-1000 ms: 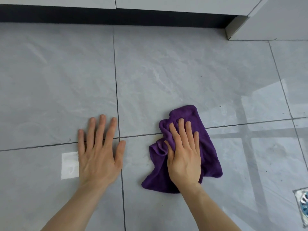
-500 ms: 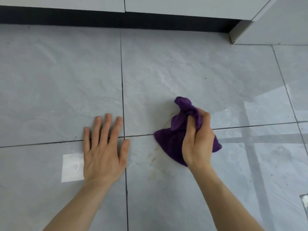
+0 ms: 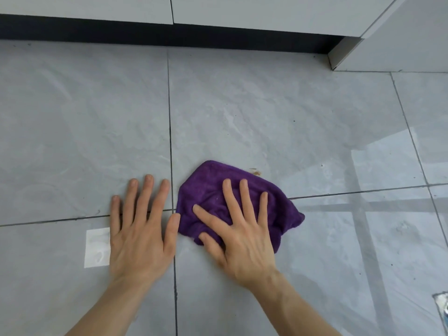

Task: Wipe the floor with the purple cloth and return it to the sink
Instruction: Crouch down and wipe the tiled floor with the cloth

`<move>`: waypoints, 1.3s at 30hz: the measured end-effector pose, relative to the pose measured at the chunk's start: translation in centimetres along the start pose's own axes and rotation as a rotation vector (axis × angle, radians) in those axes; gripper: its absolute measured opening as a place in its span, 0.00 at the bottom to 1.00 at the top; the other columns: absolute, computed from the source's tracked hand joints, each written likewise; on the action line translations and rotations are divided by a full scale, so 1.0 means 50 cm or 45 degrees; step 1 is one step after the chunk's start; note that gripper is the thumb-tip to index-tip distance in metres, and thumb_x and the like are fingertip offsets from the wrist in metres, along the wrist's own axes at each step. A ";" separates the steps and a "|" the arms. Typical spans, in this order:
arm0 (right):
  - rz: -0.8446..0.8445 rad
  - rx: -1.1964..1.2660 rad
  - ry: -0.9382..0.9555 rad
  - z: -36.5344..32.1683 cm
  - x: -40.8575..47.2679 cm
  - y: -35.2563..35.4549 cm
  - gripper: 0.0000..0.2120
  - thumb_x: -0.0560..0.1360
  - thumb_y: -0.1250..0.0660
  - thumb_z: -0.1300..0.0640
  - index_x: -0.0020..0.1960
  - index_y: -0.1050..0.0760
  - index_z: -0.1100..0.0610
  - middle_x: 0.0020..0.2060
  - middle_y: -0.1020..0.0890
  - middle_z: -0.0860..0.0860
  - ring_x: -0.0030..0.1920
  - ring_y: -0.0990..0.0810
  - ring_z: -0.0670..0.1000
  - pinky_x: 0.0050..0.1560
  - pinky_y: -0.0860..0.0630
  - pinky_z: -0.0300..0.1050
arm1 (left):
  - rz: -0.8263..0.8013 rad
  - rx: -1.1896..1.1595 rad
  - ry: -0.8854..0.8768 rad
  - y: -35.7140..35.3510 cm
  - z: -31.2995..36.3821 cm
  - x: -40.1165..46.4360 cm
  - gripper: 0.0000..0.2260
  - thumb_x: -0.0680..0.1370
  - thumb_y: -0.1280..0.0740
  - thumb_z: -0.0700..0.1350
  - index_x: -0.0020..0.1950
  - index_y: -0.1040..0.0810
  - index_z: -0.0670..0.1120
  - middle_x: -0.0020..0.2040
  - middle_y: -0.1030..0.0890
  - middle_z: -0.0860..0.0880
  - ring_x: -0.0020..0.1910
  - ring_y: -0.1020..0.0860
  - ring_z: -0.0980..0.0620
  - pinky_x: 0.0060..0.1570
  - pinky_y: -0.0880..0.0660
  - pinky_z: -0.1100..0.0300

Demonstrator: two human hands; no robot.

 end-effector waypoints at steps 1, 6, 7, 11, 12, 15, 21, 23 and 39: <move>-0.001 -0.027 -0.018 0.010 0.022 0.005 0.23 0.81 0.47 0.33 0.76 0.42 0.30 0.83 0.49 0.54 0.82 0.58 0.63 0.74 0.55 0.77 | -0.003 0.006 0.004 0.000 -0.001 0.000 0.29 0.82 0.51 0.60 0.82 0.44 0.52 0.84 0.45 0.49 0.83 0.50 0.47 0.80 0.50 0.40; 0.011 -0.091 -0.004 0.051 0.125 0.031 0.23 0.80 0.47 0.32 0.75 0.41 0.29 0.83 0.51 0.52 0.82 0.60 0.64 0.72 0.57 0.79 | -0.010 0.006 0.007 0.000 -0.002 0.001 0.29 0.81 0.50 0.59 0.82 0.43 0.52 0.84 0.44 0.48 0.83 0.50 0.46 0.80 0.50 0.39; 0.017 -0.096 0.002 0.060 0.140 0.036 0.23 0.80 0.47 0.32 0.75 0.40 0.29 0.83 0.51 0.52 0.82 0.61 0.64 0.72 0.57 0.79 | -0.011 0.007 0.009 0.001 -0.002 0.001 0.29 0.81 0.50 0.58 0.82 0.43 0.52 0.84 0.44 0.48 0.83 0.50 0.46 0.80 0.50 0.39; 0.065 -0.052 -0.063 0.101 0.180 0.054 0.23 0.81 0.47 0.32 0.75 0.40 0.29 0.83 0.49 0.51 0.82 0.61 0.63 0.73 0.58 0.79 | -0.007 0.011 0.009 0.003 0.000 0.004 0.29 0.81 0.49 0.58 0.82 0.42 0.51 0.83 0.43 0.47 0.83 0.49 0.46 0.79 0.49 0.38; 0.082 -0.033 -0.076 0.107 0.183 0.056 0.22 0.81 0.47 0.33 0.75 0.39 0.30 0.83 0.48 0.51 0.82 0.60 0.63 0.74 0.57 0.78 | -0.006 0.009 0.010 0.003 -0.001 0.004 0.29 0.81 0.49 0.58 0.82 0.42 0.51 0.83 0.43 0.47 0.83 0.49 0.45 0.79 0.49 0.38; 0.175 0.043 -0.103 0.119 0.178 0.055 0.21 0.83 0.46 0.37 0.75 0.35 0.35 0.82 0.43 0.51 0.82 0.55 0.61 0.77 0.53 0.72 | -0.011 0.009 0.012 0.003 -0.002 0.002 0.29 0.81 0.49 0.58 0.82 0.42 0.51 0.83 0.43 0.48 0.83 0.49 0.45 0.79 0.48 0.38; 0.402 0.241 -0.233 0.147 0.142 0.054 0.19 0.84 0.40 0.49 0.74 0.28 0.47 0.80 0.36 0.55 0.81 0.45 0.59 0.79 0.43 0.62 | -0.029 0.020 0.009 0.002 -0.001 0.003 0.29 0.81 0.50 0.58 0.82 0.43 0.51 0.84 0.44 0.48 0.83 0.50 0.45 0.79 0.49 0.38; 0.420 0.263 -0.267 0.148 0.127 0.050 0.19 0.84 0.40 0.50 0.74 0.28 0.48 0.79 0.35 0.54 0.81 0.44 0.58 0.79 0.43 0.60 | -0.039 0.025 0.013 0.000 -0.002 0.003 0.29 0.81 0.50 0.59 0.82 0.44 0.52 0.84 0.45 0.48 0.83 0.50 0.46 0.79 0.50 0.38; 0.386 0.274 -0.196 0.056 -0.130 -0.007 0.20 0.81 0.37 0.53 0.72 0.25 0.50 0.78 0.33 0.54 0.80 0.40 0.58 0.77 0.39 0.63 | 0.004 0.030 0.024 0.006 0.004 0.002 0.30 0.80 0.48 0.59 0.82 0.42 0.51 0.83 0.42 0.46 0.83 0.48 0.45 0.80 0.50 0.39</move>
Point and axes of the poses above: each hand's wrist, its own x-axis towards the middle knuckle, its own y-axis out of the back of the hand, z = x × y, the point moved 7 cm from there along x, towards the middle knuckle
